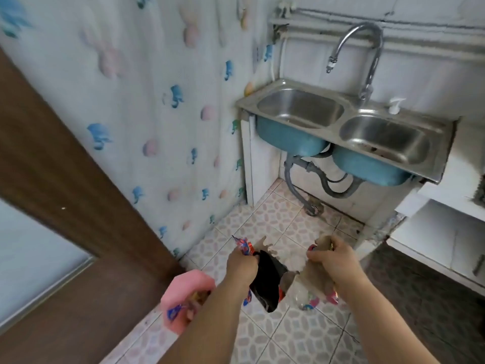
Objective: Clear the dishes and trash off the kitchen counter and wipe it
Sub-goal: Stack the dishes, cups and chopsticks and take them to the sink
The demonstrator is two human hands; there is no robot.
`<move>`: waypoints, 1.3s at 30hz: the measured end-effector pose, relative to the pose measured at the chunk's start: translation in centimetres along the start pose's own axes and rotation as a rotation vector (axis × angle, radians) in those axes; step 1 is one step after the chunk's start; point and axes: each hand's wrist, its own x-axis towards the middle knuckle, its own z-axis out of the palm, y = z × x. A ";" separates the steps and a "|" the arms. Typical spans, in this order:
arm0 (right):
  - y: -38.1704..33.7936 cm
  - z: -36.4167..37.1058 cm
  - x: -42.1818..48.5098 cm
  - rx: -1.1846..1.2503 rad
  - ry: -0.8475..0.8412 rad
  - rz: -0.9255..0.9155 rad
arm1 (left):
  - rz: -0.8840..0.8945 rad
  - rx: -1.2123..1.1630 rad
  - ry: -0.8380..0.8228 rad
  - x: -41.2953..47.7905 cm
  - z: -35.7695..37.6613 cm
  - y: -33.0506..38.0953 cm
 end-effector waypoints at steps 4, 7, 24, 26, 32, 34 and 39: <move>-0.7 6.4 -0.1 -0.129 -0.054 -0.043 | -0.060 -0.032 0.054 1.5 -5.0 -2.8; -0.6 12.3 0.1 -0.208 -0.096 -0.069 | -0.105 -0.041 0.114 2.9 -9.4 -5.5; 7.4 37.7 4.6 -0.409 -0.157 0.111 | -0.298 0.194 0.335 16.5 -21.7 -20.9; 8.9 39.3 5.5 -0.426 -0.172 0.123 | -0.304 0.216 0.362 18.1 -21.1 -22.1; 13.3 42.8 8.5 -0.348 -0.160 0.166 | -0.331 0.191 0.412 23.2 -18.9 -25.2; 15.0 43.7 9.8 -0.326 -0.190 0.193 | -0.312 0.147 0.394 24.8 -18.1 -25.7; 22.9 45.9 15.5 -0.193 -0.313 0.267 | -0.240 -0.128 0.118 27.9 -16.4 -27.0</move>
